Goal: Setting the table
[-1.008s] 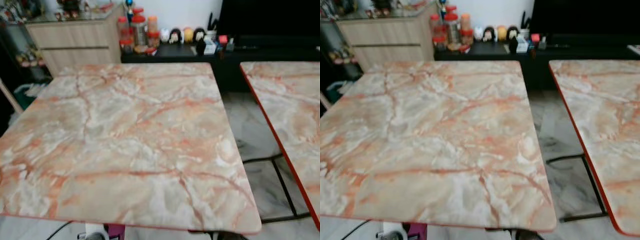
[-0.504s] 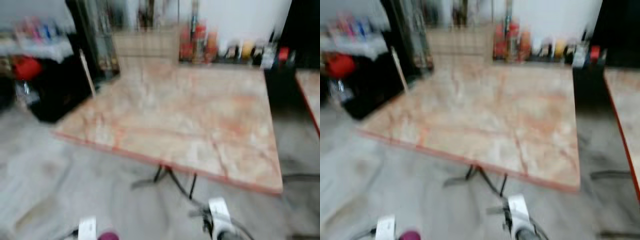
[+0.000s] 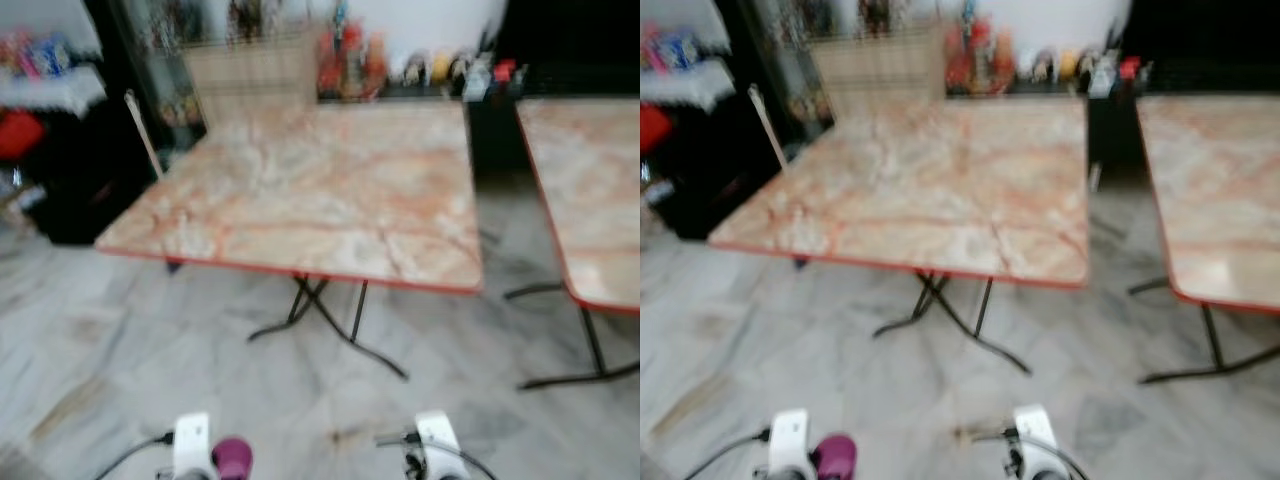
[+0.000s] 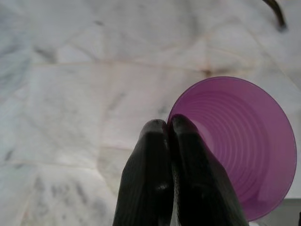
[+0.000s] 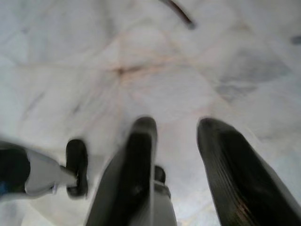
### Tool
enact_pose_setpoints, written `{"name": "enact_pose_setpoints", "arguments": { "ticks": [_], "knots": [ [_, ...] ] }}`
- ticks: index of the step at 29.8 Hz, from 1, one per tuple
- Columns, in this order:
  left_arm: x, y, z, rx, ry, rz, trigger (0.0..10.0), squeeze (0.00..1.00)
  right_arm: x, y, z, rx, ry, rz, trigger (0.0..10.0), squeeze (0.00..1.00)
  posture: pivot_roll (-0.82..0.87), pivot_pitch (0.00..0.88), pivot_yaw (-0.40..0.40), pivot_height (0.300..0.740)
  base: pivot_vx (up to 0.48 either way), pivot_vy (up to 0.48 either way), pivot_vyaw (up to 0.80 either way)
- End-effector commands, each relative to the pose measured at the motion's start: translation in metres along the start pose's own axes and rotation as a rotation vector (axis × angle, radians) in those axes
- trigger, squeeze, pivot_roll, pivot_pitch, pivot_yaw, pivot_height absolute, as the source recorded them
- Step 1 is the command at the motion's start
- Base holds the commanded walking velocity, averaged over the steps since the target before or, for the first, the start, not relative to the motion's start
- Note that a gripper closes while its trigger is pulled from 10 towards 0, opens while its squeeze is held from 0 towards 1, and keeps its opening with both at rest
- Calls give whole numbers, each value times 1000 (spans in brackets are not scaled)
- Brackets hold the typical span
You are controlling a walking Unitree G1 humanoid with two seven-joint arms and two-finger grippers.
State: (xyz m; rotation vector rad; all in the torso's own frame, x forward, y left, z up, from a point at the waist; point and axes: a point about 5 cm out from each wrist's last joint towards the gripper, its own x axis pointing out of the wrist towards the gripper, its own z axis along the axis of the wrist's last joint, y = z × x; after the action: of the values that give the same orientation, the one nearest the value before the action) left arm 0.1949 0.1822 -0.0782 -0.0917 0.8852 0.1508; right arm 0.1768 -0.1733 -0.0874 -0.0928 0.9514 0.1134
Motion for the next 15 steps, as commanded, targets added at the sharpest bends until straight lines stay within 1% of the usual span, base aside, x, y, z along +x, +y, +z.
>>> {"name": "enact_pose_setpoints", "arguments": {
  "ticks": [1,15],
  "knots": [
    [0,10,1,4,2,25,10000,0,3,10,9,6,-24,24,10000,0,-167,0,57,740,0,-454,0],
    [0,8,1,5,-2,23,10000,0,2,9,7,7,-20,20,10000,0,-168,0,58,740,0,-444,0]
  ]
}}
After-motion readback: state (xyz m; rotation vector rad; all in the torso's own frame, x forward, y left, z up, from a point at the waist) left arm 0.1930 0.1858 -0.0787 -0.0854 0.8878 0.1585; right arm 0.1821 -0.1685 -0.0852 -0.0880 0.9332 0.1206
